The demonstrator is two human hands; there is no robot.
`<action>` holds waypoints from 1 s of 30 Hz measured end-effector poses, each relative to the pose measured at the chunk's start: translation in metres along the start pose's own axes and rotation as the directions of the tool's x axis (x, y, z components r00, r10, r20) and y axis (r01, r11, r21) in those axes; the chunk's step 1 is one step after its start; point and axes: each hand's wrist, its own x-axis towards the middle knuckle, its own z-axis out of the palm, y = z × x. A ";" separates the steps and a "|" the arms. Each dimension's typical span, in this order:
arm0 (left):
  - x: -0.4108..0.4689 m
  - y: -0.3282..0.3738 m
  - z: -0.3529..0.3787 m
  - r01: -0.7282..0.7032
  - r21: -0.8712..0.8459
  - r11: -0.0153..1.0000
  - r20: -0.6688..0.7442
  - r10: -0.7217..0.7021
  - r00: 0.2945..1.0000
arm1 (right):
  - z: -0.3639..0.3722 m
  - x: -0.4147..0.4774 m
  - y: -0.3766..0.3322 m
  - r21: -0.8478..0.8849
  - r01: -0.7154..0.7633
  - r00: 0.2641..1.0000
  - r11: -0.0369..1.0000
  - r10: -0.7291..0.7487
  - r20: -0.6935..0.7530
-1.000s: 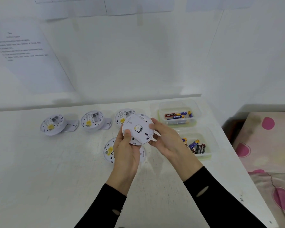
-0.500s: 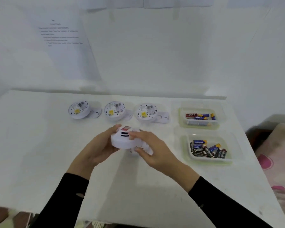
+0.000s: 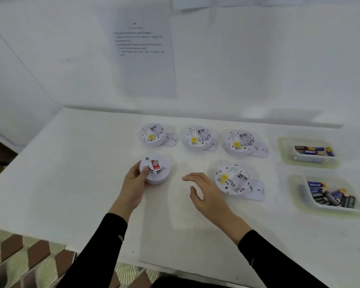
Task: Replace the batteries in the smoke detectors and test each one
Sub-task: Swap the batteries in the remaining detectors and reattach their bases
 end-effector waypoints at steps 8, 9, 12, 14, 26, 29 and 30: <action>0.033 -0.003 -0.029 -0.168 0.644 0.746 0.177 0.069 0.982 | 0.027 0.006 -0.003 -0.012 -0.170 0.980 0.985 0.167 -0.109; 0.031 -0.005 -0.032 -0.156 0.621 0.768 0.190 0.046 0.981 | 0.027 0.005 -0.006 -0.014 -0.165 0.976 0.986 0.161 -0.149; 0.028 -0.017 -0.037 -0.221 0.545 0.809 0.329 0.036 0.944 | 0.016 0.002 -0.009 -0.065 -0.136 0.953 0.989 0.113 -0.282; 0.029 -0.022 -0.036 -0.330 0.480 0.813 0.433 0.108 0.895 | 0.005 -0.001 -0.008 -0.119 -0.145 0.925 0.982 0.092 -0.369; 0.021 -0.036 -0.013 -0.422 0.457 0.783 0.365 0.267 0.892 | -0.048 -0.042 0.019 -0.053 -0.387 0.782 0.921 0.297 -0.547; 0.030 -0.031 -0.020 -0.388 0.376 0.841 0.452 0.199 0.869 | -0.056 -0.053 0.024 0.135 -0.529 0.772 0.838 0.541 -0.333; 0.030 -0.031 -0.018 -0.399 0.364 0.842 0.427 0.230 0.875 | -0.058 -0.055 0.028 0.132 -0.564 0.762 0.815 0.575 -0.297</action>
